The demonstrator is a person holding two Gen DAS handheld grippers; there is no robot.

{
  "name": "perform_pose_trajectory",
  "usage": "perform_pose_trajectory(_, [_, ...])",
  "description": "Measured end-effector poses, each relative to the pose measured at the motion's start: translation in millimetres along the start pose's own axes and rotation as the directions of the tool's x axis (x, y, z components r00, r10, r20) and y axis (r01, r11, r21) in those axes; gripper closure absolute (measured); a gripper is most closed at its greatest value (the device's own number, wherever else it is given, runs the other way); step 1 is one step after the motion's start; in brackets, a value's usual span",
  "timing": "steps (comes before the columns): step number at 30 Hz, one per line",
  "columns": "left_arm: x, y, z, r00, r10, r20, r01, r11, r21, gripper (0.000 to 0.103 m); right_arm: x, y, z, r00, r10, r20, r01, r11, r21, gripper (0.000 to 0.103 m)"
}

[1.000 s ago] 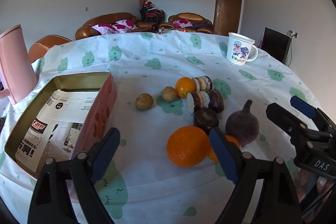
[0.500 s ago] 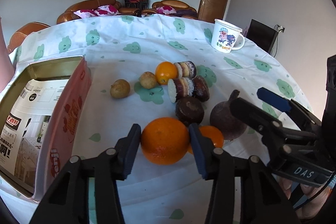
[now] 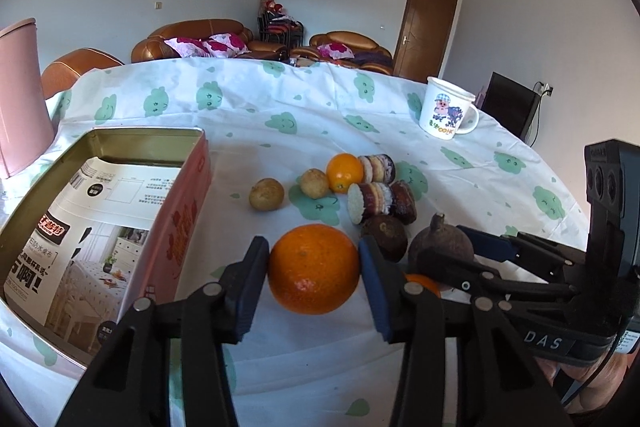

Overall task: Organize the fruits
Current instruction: 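Grasp the large orange with the left tool while the right tool grasps the purple beetroot, then carry the orange into the pink tin and open the left tool while the right tool drops the beetroot in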

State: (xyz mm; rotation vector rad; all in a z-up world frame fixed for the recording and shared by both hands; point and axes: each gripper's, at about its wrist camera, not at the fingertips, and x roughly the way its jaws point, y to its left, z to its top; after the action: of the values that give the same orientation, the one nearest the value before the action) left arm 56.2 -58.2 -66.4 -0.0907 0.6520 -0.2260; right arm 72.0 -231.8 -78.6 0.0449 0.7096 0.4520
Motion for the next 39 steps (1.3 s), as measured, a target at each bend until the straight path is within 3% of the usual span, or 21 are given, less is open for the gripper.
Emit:
perform_pose_trajectory(10, [-17.2,-8.0,-4.0,0.992,0.032,0.119,-0.038,0.998,0.048,0.055,-26.0,9.7,-5.8,0.985,-0.040,0.166,0.050,0.997,-0.054,0.050])
perform_pose_trajectory(22, [-32.9,-6.6,-6.3,0.975,0.034,0.218,-0.043,0.998,0.038,0.055,-45.8,8.0,-11.4,0.959,-0.013,0.285,0.029,0.998,-0.055,0.050])
perform_pose_trajectory(39, [-51.8,-8.4,-8.4,0.949,0.068,0.308,-0.088,0.995,0.052,0.056,-57.1,9.1,-15.2,0.933,0.003,0.359,0.022,0.998,-0.065,0.049])
